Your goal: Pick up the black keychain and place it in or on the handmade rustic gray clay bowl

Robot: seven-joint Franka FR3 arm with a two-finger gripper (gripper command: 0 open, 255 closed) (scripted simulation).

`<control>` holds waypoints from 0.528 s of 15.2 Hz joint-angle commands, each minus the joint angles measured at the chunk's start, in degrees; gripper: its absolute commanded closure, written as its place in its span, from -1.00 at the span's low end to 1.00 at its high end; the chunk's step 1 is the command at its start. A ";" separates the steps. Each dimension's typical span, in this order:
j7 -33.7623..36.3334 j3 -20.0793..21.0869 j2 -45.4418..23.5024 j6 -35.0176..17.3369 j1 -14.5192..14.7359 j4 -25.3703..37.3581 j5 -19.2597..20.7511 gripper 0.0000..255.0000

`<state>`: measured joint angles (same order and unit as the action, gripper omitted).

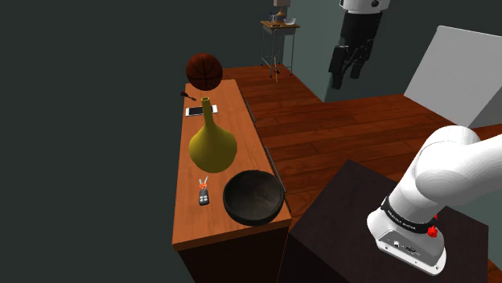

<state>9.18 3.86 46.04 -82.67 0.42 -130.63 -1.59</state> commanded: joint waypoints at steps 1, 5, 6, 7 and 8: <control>0.00 0.00 0.00 0.00 0.00 0.00 0.00 -1.00; 5.08 3.96 -2.88 -5.81 0.50 -2.84 -3.00 -1.00; 6.33 4.96 -3.81 -7.30 0.63 -3.36 -3.68 -1.00; 7.56 5.97 -4.82 -8.81 0.74 -3.80 -4.35 -1.00; 8.79 6.97 -5.92 -10.33 0.84 -4.17 -4.97 -1.00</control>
<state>16.60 9.76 41.35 -91.37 1.17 -134.56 -5.88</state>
